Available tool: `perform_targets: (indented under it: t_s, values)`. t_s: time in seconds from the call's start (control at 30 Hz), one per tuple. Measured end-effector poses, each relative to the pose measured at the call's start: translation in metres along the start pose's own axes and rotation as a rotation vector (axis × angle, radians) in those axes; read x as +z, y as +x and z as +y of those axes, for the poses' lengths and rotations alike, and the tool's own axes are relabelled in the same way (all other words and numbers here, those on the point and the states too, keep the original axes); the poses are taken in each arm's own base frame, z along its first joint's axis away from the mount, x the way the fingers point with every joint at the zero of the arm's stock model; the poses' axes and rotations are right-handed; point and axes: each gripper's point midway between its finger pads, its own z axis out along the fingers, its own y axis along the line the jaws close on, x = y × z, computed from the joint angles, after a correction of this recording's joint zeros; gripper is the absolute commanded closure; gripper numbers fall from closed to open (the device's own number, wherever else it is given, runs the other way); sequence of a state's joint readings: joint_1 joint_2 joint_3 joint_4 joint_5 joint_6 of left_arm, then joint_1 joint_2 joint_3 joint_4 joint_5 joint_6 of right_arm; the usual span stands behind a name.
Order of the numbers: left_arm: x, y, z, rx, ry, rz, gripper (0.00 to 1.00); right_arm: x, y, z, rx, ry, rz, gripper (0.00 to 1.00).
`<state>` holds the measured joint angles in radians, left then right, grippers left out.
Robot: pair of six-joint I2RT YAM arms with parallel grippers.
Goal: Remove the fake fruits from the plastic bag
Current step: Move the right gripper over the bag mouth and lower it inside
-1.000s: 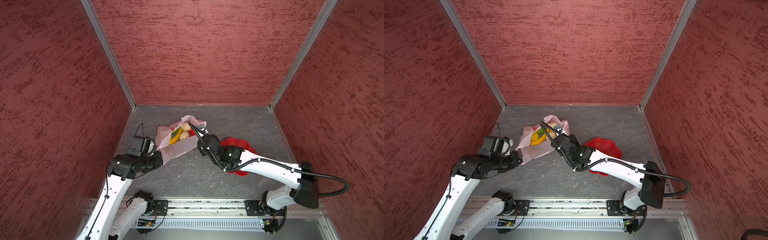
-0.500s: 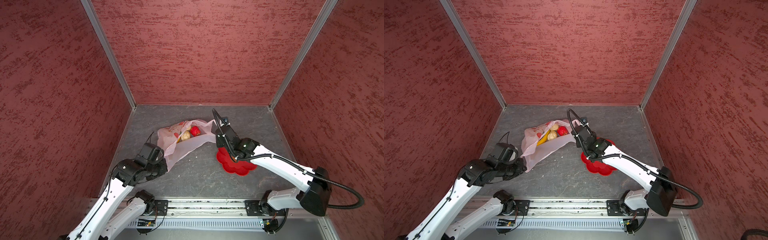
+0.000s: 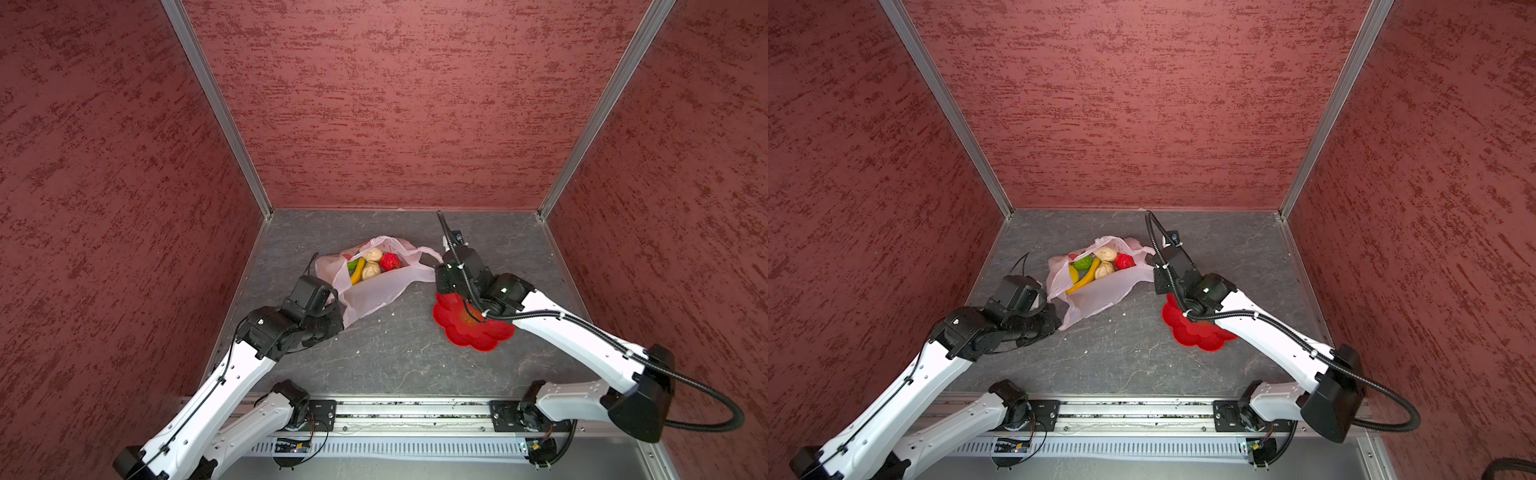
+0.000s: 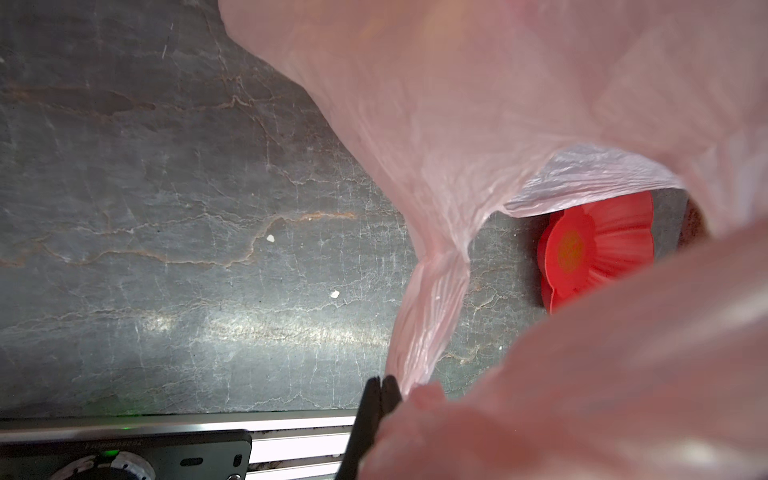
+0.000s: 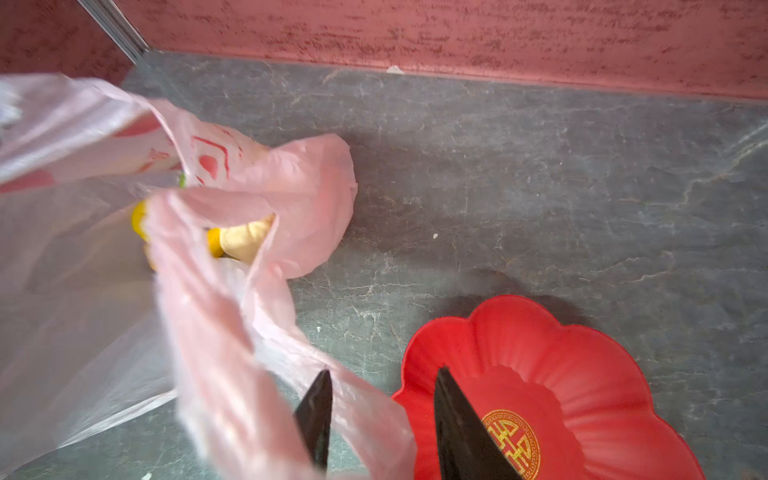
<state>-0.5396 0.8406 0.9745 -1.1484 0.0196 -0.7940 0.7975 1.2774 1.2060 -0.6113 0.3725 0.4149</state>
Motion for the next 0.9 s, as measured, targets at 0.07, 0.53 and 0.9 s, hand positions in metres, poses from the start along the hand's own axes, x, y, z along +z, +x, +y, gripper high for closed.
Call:
perform_targets:
  t_s: [0.07, 0.53, 0.9]
  values:
    - [0.0, -0.001, 0.0, 0.006, 0.001, -0.003, 0.95, -0.019, -0.017, 0.004, 0.008, -0.025, -0.039, 0.56]
    - [-0.003, -0.005, -0.005, 0.024, 0.029, -0.029, 0.95, -0.067, -0.089, 0.111, -0.158, -0.249, -0.197, 0.58]
    - [-0.007, -0.008, -0.008, 0.026, 0.051, -0.054, 0.96, 0.048, 0.004, 0.189, -0.201, -0.399, 0.097, 0.64]
